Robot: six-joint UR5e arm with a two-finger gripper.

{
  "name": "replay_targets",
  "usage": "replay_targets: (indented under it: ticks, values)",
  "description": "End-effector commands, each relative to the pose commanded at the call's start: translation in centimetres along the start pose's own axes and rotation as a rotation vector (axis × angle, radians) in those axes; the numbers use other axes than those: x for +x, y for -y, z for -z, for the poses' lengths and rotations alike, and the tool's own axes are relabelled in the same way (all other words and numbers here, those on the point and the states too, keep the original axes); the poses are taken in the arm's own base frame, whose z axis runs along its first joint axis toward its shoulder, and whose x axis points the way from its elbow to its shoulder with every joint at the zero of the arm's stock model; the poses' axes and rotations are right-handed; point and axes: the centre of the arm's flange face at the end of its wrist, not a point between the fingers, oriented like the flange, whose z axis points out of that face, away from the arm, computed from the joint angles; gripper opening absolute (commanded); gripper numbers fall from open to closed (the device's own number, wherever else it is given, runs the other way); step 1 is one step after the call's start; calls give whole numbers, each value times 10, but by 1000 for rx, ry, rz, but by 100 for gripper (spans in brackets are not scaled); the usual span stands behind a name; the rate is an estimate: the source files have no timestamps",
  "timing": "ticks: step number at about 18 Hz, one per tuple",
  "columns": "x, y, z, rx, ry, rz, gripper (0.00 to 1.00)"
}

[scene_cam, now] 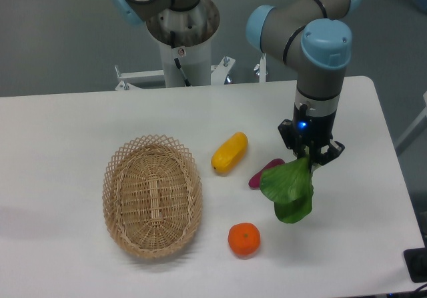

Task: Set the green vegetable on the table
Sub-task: 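Lower the held green bok choy onto the table beside the purple sweet potato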

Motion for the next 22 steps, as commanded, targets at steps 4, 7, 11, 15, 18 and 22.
replay_targets:
  ticks: [4, 7, 11, 15, 18, 22]
  values:
    - [4, 0, -8, -1, -7, -5, 31]
    - [7, -6, -19, -10, -24, -61, 31]
    - [17, -21, -33, -20, -59, -101, 31]
    - [15, -57, -45, -32, -82, -189, 31]
    - [12, -96, -55, -38, -73, -245, 31]
    - [7, -129, -64, -38, -87, -312, 31]
